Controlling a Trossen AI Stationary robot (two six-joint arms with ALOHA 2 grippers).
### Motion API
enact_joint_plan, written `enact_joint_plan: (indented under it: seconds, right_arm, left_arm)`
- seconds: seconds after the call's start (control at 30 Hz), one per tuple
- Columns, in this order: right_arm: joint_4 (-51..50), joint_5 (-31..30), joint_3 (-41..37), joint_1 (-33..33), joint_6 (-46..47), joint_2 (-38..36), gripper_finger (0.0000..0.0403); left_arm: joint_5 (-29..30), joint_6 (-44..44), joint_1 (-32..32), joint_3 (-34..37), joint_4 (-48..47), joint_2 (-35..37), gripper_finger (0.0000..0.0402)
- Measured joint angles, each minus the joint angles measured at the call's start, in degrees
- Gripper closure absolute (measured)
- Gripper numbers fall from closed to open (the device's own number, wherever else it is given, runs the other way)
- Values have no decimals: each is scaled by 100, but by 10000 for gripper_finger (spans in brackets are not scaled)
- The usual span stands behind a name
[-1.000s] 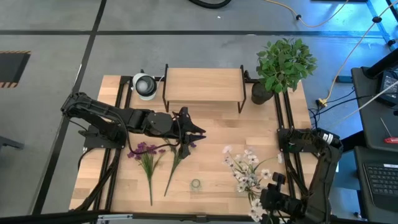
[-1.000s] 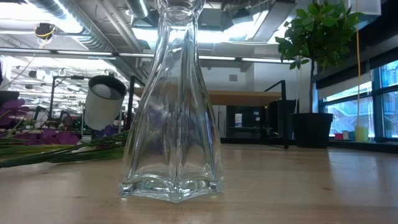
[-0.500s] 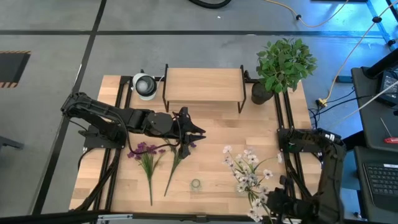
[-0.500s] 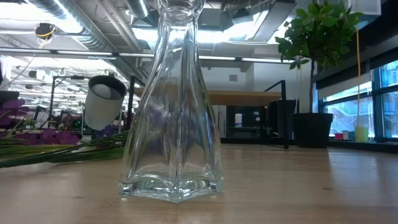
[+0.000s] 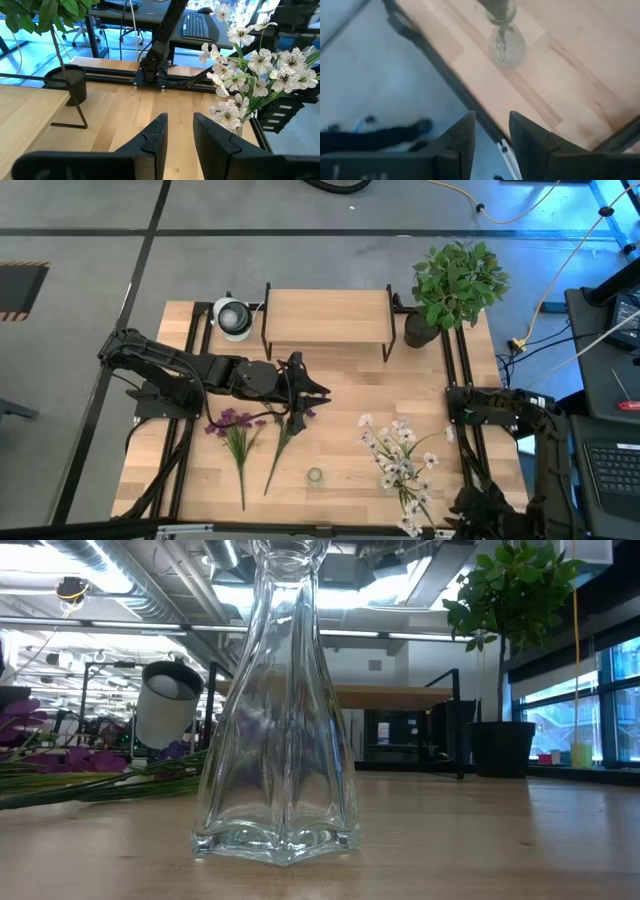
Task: Pick and place flowers into a vace then onto a shelf
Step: Put the right transparent vase on the shelf
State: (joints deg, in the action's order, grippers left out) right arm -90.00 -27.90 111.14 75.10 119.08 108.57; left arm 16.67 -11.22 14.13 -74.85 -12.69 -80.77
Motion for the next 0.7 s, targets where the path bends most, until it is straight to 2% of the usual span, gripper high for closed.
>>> enact_joint_plan:
  seconds: [0.2, 0.47, 0.57, 0.7]
  right_arm:
    - [71, -209, -708, 156, 440, 7, 281]
    - [437, -218, -1507, 36, 224, 13, 274]
    - [665, -329, -1774, -82, 73, 13, 246]
    - [846, -626, -2160, -271, 32, 13, 178]
  left_arm:
    - [0, -2, 0, 0, 2, 0, 315]
    - [0, -2, 1, 2, 17, 0, 315]
    - [0, -7, 1, 2, 24, 0, 315]
    - [0, -7, 0, 2, 26, 0, 315]
